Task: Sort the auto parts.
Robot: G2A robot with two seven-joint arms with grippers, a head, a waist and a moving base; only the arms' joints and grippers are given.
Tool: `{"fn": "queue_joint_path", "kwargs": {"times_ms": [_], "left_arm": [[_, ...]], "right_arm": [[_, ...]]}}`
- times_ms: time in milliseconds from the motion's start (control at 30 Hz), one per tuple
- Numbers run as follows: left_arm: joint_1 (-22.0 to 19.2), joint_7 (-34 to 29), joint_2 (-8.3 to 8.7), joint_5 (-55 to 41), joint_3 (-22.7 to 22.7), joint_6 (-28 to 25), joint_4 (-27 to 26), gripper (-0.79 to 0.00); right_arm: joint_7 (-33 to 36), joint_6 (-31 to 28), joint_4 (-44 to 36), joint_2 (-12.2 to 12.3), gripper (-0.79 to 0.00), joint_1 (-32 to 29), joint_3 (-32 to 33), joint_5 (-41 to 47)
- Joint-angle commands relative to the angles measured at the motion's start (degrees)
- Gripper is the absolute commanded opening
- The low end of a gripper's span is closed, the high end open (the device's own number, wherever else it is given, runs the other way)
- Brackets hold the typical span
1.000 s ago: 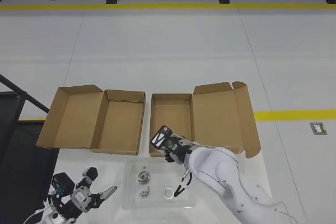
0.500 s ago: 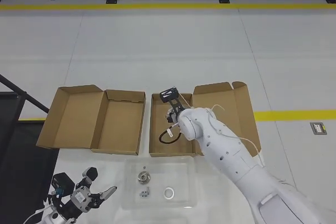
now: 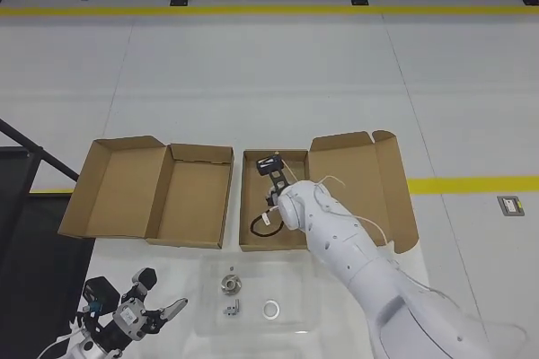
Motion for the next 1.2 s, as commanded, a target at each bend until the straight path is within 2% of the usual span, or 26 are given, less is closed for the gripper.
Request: {"fn": "queue_joint_path", "kwargs": {"times_ms": [0,33,67,100,133,233,300,333,567,667,1000,1167], "left_arm": [[0.0,0.0,0.00,0.0,0.0,0.0,0.0,0.000],[0.0,0.0,0.00,0.0,0.0,0.0,0.0,0.000],[0.0,0.0,0.00,0.0,0.0,0.0,0.0,0.000],[0.0,0.0,0.00,0.0,0.0,0.0,0.0,0.000],[0.0,0.0,0.00,0.0,0.0,0.0,0.0,0.000],[0.0,0.0,0.00,0.0,0.0,0.0,0.0,0.000],[0.0,0.0,0.00,0.0,0.0,0.0,0.0,0.000],[0.0,0.0,0.00,0.0,0.0,0.0,0.0,0.000],[0.0,0.0,0.00,0.0,0.0,0.0,0.0,0.000],[0.0,0.0,0.00,0.0,0.0,0.0,0.0,0.000],[0.0,0.0,0.00,0.0,0.0,0.0,0.0,0.000],[0.0,0.0,0.00,0.0,0.0,0.0,0.0,0.000]], "right_arm": [[-0.6,0.1,1.5,-0.7,-0.785,-0.1,0.0,0.3],[-0.8,0.3,2.2,-1.0,-0.785,0.0,0.1,0.3],[-1.0,0.2,2.8,-1.3,-0.646,0.0,0.2,0.6],[-1.2,0.1,3.5,-1.6,-0.419,0.0,0.2,0.7],[-1.4,-0.1,4.0,-1.8,-0.274,0.0,0.4,0.9],[-1.9,-0.6,5.5,-2.3,-0.172,0.1,0.6,1.2],[-2.0,-0.7,6.3,-2.6,-0.018,0.1,0.8,1.3],[-2.2,-0.8,6.6,-2.7,0.000,0.1,0.9,1.3],[-3.8,-0.9,7.6,-3.1,0.000,0.7,1.7,1.6],[-6.1,-2.6,7.1,-3.0,0.000,1.3,2.5,2.2],[-12.3,-13.1,1.1,-1.3,0.000,0.7,3.2,-0.6],[-16.0,-18.5,-6.8,1.3,0.000,-2.7,3.7,-4.7]]}}
